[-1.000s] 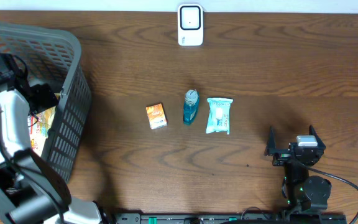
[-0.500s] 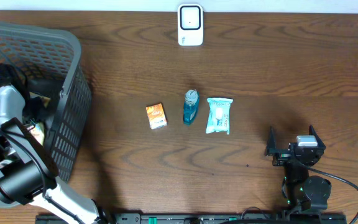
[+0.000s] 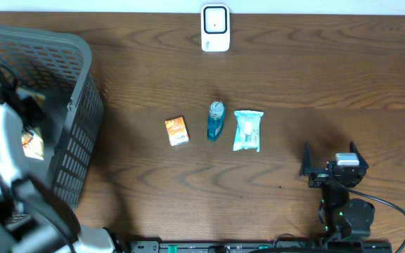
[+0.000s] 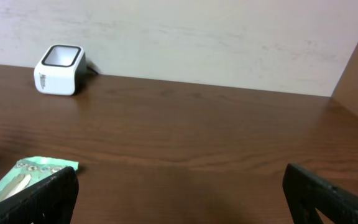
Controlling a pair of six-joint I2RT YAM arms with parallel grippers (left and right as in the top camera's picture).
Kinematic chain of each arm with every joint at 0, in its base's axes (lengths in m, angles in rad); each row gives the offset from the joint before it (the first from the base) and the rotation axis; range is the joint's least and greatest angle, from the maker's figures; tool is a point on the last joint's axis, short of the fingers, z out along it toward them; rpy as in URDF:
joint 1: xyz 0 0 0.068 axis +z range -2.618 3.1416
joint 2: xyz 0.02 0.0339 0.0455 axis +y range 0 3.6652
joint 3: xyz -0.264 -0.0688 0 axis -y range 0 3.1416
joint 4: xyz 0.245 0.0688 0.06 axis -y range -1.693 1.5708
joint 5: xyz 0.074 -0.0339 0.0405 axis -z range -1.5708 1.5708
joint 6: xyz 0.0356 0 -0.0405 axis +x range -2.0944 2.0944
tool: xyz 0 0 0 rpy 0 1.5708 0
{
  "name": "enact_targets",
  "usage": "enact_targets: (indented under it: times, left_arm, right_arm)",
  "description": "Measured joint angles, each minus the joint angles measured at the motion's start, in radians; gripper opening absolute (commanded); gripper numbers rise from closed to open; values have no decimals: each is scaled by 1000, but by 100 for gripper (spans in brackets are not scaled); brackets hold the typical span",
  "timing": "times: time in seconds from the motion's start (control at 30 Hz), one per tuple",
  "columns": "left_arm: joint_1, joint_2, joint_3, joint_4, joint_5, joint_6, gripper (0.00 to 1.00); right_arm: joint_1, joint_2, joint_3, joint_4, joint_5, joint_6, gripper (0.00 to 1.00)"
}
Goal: Scan the item barcode
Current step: 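Reach the left gripper into the basket and grasp the yellow snack bag, then carry the yellow snack bag past the scanner and lower it onto the table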
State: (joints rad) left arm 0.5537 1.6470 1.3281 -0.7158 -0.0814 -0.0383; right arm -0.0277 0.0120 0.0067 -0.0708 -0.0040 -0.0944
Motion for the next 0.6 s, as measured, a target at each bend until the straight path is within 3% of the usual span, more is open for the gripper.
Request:
enact_targets:
  times: [0.23, 0.37, 0.6]
  left_arm:
    - [0, -392, 4, 56, 126, -127, 7]
    - [-23, -592, 7, 134, 301, -212, 7]
    - [-274, -748, 8, 319, 608, -255, 7]
  right_arm:
    - [0, 0, 0, 0, 0, 0, 99]
    - [0, 0, 0, 0, 0, 0, 99]
    - [0, 0, 0, 0, 0, 0, 99]
